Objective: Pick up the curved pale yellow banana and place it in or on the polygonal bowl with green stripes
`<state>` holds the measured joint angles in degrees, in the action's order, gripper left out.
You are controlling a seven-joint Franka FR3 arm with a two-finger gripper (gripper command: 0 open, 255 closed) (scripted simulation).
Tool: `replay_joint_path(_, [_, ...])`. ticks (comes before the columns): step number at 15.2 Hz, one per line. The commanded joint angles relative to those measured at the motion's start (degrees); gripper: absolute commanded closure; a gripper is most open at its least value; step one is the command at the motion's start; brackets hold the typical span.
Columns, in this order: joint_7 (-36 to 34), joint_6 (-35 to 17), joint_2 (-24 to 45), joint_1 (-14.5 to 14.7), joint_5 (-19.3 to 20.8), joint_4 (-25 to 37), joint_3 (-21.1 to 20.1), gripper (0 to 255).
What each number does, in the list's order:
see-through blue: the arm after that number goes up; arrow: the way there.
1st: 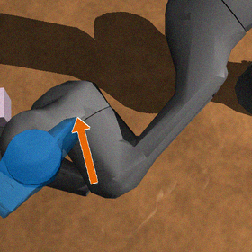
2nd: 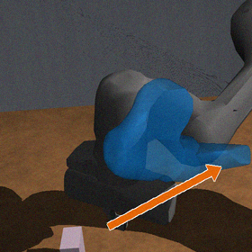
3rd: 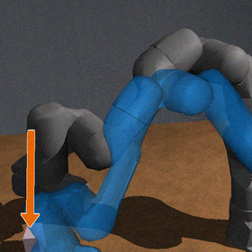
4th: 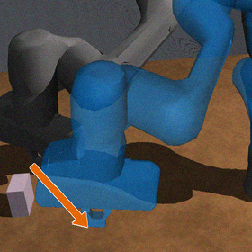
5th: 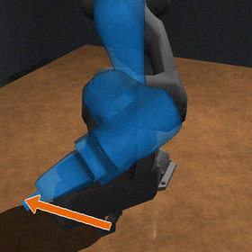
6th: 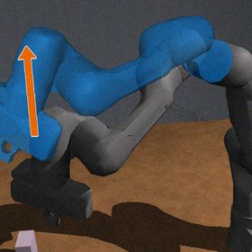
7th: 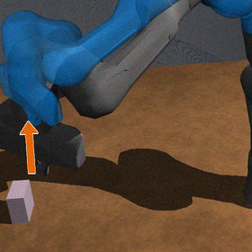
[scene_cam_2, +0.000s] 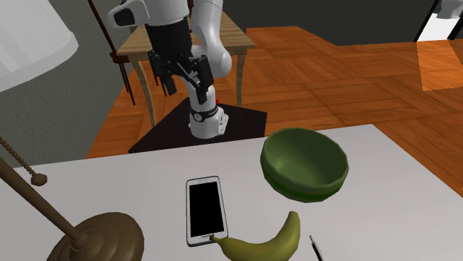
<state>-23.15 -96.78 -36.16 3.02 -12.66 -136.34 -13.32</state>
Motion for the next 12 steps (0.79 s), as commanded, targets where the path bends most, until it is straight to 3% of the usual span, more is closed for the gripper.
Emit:
replay_joint_path(1, [-3.57,-2.2,3.09,0.19,-0.72,1.65,-2.82,0])
replay_joint_path(7, [-13.96,-8.2,14.27,-0.41,0.25,8.46,-10.66,0])
replay_joint_path(12, [-23.89,-11.83,25.43,-0.98,4.84,16.3,-16.51,0])
